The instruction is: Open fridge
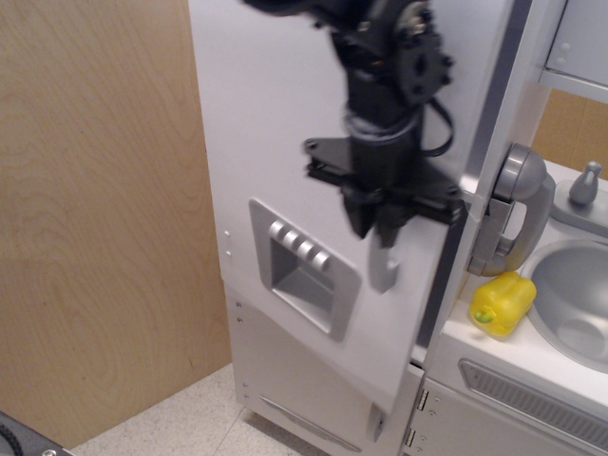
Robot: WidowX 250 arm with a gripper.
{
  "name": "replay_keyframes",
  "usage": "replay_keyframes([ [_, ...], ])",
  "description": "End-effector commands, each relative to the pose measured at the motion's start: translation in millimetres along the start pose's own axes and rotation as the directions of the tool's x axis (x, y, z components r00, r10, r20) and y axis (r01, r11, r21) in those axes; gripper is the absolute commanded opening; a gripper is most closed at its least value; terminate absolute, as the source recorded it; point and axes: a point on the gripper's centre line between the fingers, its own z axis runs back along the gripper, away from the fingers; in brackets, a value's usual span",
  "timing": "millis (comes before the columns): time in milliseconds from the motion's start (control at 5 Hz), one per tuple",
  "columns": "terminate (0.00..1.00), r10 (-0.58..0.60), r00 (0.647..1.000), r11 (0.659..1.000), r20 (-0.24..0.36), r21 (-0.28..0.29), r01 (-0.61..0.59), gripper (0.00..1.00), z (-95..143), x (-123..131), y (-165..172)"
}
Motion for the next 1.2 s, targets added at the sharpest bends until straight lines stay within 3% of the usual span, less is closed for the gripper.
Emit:
replay_keyframes([
  [0, 0.00, -0.049, 0.999, 0.999, -0.016, -0.011, 0.048, 1.00, 37, -17, 17],
  [200, 0.00, -0.114, 0.987, 0.994, -0.110, -0.017, 0.113, 1.00, 45, -34, 18],
  [400, 0.00, -0.183, 0.974, 0.983, -0.130, -0.009, 0.183, 1.00, 40, -38, -3],
  [800, 0.00, -0.407, 0.902, 0.913, -0.147, -0.086, 0.398, 1.00, 29, -37, -51],
  [1000, 0.00, -0.432, 0.892, 0.901, -0.133, -0.094, 0.423, 1.00, 23, -32, -70],
])
